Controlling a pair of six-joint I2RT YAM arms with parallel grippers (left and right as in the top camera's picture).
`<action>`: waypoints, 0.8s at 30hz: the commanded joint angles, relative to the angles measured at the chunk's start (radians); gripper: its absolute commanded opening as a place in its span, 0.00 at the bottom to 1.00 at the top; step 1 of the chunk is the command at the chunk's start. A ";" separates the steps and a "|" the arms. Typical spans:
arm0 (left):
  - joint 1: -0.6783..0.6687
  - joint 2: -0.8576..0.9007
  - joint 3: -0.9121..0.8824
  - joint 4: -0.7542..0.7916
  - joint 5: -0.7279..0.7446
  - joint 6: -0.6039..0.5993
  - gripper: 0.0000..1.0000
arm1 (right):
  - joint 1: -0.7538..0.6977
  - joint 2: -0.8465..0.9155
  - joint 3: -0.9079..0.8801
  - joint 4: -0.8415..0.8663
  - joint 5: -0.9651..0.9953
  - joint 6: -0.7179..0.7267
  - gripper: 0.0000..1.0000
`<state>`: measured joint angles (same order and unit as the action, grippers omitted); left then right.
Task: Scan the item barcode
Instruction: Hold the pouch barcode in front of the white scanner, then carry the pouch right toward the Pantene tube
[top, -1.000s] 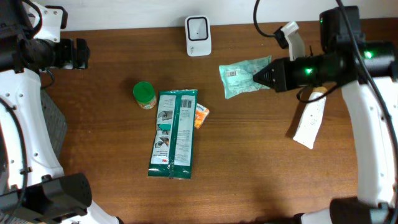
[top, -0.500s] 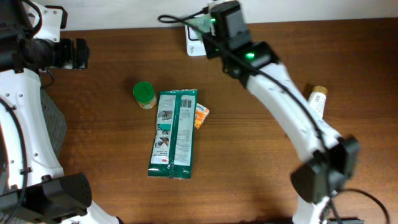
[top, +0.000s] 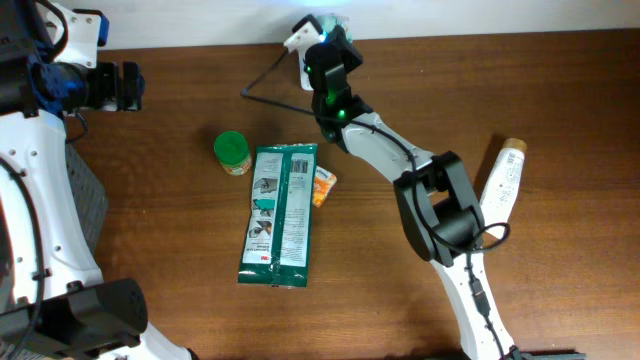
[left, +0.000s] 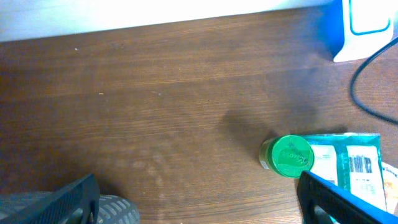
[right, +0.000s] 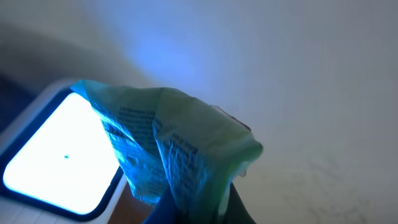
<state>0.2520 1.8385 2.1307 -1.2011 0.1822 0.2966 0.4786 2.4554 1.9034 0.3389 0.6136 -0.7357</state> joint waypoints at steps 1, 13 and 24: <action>0.002 -0.010 0.006 0.002 0.004 0.015 0.99 | 0.003 0.005 0.014 0.014 0.019 -0.061 0.04; 0.002 -0.010 0.006 0.002 0.004 0.015 0.99 | 0.011 0.001 0.014 0.085 0.040 -0.061 0.04; 0.002 -0.010 0.006 0.002 0.004 0.015 0.99 | 0.026 -0.181 0.014 -0.212 -0.018 0.135 0.04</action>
<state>0.2520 1.8385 2.1307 -1.2015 0.1829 0.2966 0.4934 2.4176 1.9030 0.1757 0.6312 -0.7197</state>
